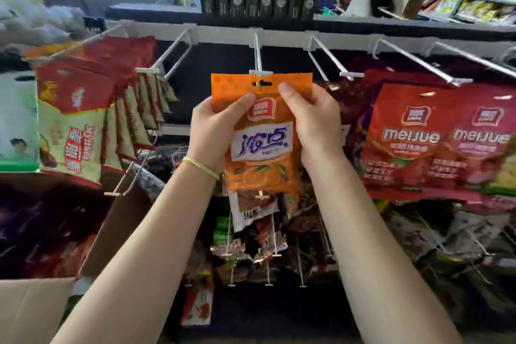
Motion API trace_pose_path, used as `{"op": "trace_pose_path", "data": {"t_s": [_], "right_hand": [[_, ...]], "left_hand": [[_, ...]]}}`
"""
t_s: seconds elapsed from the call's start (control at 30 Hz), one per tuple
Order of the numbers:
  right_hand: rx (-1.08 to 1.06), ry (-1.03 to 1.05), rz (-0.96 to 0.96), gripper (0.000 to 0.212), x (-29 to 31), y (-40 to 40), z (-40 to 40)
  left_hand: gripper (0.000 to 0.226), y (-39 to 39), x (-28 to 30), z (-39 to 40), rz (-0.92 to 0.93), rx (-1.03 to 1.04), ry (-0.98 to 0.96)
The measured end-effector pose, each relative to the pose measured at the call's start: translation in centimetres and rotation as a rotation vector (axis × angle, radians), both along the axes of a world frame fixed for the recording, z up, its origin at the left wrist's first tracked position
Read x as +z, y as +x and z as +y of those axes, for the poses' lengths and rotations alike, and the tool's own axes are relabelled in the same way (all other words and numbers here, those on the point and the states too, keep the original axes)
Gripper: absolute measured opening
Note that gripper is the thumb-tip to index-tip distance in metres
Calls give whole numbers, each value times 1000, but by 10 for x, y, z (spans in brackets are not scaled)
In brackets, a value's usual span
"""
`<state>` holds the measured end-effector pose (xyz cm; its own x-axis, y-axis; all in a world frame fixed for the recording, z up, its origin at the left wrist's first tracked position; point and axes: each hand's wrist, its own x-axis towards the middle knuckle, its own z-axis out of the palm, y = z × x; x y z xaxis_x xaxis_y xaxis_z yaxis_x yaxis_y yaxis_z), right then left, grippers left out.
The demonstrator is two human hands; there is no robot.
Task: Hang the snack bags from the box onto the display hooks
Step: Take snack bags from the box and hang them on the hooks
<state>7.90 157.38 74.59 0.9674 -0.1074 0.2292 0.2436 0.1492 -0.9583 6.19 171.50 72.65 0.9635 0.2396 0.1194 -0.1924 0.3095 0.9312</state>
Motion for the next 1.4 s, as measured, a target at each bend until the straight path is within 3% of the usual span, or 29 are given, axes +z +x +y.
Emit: {"op": "trace_pose_path", "data": {"t_s": [0.27,0.43,0.53,0.6,0.7,0.77,0.9,1.03,1.17,1.3,1.4], "right_hand": [[-26,-85,-56,11,-19,6,1],[-505,-441,-374,32,-40,-12,7],[-637,-589,-492,15,-63,-37,23],[-441,-637,-410,5,-83,-55,45],[4,-730,-115,5,-114,-72,92],[159,-793,-67,8,-130,-79,130],[310,-827,-39,10,-144,-97,220],[422,-810,-70,11,-159,-121,315],[502,-857,-90,9,-188,-141,394],[537,-957,223,23,-225,-134,433],[467,-928,458,39,-240,-113,450]], "left_hand": [[28,5,-16,5,54,45,106],[23,4,-34,23,49,70,275],[17,-8,-62,43,106,113,430],[14,-23,-82,62,188,114,470],[12,-52,-105,101,272,56,458],[15,-72,-118,137,252,64,522],[11,-116,-151,232,261,253,690],[27,-156,-193,341,527,441,893],[23,-168,-226,422,664,328,1178],[21,-164,-253,471,681,219,1378],[30,-159,-265,484,747,225,1381]]}}
